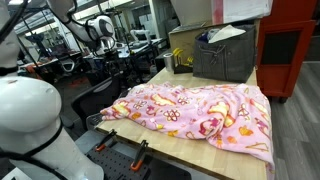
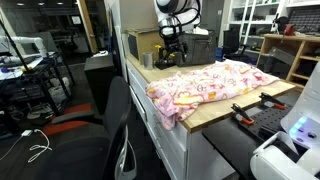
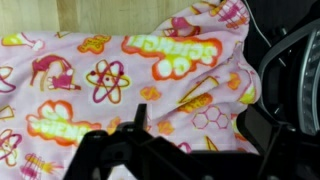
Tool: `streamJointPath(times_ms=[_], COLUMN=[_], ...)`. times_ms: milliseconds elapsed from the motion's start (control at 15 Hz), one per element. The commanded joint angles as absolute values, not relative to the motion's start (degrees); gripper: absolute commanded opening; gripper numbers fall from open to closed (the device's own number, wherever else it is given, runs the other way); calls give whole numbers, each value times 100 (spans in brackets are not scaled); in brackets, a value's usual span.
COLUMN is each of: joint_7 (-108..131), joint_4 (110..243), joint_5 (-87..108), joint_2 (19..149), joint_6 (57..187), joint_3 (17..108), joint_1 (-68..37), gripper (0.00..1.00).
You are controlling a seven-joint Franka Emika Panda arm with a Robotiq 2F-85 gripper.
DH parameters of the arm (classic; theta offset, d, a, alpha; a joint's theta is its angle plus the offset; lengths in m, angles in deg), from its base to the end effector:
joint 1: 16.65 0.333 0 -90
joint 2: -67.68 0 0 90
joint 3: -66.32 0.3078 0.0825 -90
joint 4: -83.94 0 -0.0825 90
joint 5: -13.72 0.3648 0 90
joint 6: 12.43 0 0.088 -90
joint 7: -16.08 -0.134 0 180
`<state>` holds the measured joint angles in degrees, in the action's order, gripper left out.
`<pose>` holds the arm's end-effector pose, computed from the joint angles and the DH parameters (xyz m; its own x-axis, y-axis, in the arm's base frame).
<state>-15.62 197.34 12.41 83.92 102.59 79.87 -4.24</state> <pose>0.4967 0.2374 0.2885 0.9677 -0.0966 -0.2328 -0.0781 -0.9931 0.0876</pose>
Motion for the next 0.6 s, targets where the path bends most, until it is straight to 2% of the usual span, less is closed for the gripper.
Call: streamJointPath(times_ms=[0, 200, 533], joint_7=[-1512, -1516, -2090], joint_4=[19715, 19713, 19004], joint_5=[1297, 1251, 1325], joint_2=[8369, 8412, 9539], joint_6=[10230, 10321, 11023], joint_3=[7809, 7759, 7467], joint_1=[-256, -268, -76], gripper=[100, 100, 100])
